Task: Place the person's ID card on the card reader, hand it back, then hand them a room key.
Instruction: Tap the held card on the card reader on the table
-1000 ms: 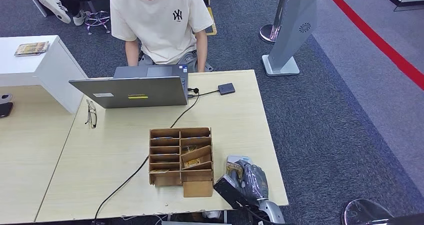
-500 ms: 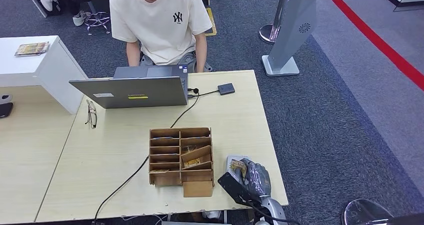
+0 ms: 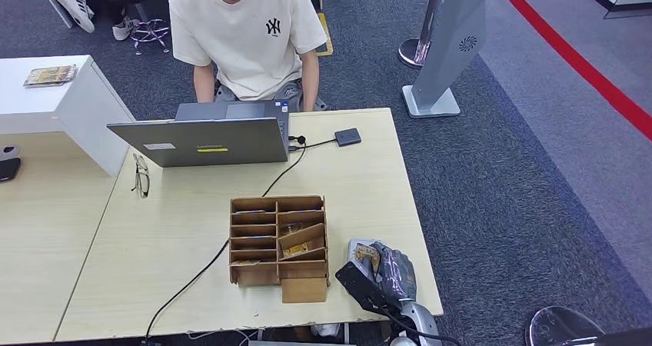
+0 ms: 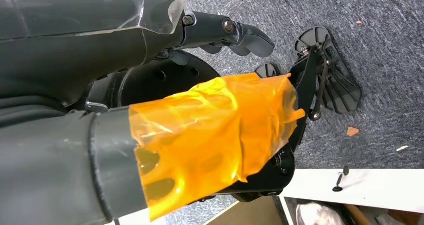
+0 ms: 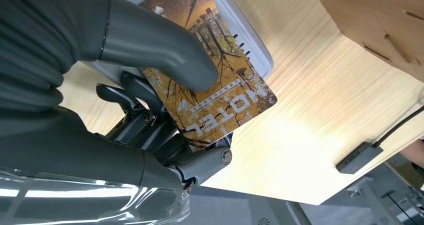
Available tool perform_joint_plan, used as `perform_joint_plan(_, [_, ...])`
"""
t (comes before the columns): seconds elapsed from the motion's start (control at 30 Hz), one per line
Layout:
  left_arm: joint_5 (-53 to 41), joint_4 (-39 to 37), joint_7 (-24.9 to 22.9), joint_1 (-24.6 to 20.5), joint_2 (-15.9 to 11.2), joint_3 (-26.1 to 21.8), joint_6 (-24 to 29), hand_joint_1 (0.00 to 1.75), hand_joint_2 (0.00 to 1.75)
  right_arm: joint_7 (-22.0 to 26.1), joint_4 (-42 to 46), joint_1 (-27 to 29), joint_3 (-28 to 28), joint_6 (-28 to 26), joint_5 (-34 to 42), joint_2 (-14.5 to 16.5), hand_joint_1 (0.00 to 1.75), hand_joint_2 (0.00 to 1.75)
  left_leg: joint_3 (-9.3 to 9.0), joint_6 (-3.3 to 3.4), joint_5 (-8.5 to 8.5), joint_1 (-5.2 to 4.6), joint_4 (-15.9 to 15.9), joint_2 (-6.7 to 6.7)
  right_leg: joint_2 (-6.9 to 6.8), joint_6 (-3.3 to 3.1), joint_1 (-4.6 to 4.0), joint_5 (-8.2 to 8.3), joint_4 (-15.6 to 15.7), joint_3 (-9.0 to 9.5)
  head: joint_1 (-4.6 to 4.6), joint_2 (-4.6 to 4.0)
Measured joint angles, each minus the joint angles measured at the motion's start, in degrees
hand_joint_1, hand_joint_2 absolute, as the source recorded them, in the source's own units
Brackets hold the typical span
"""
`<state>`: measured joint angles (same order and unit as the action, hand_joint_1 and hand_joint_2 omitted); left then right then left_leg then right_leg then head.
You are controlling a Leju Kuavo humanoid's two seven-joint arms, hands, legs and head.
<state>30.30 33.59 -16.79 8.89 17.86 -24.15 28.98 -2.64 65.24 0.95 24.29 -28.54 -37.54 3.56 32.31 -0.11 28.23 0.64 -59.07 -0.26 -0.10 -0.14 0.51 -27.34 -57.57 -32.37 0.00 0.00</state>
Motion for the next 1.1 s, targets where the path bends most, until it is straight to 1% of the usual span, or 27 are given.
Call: perform_joint_plan(1.1, [0.5,0.6,-0.2,0.3,0.0,0.1,0.4,0.00,0.00,0.5,-1.0,-0.6,-0.3,0.6,-1.2,0.5,1.75,1.75,-0.13,0.00,0.00,0.00,0.0,0.02,0.03,-0.01,0.00,0.01,0.0,0.09,0.00,0.00])
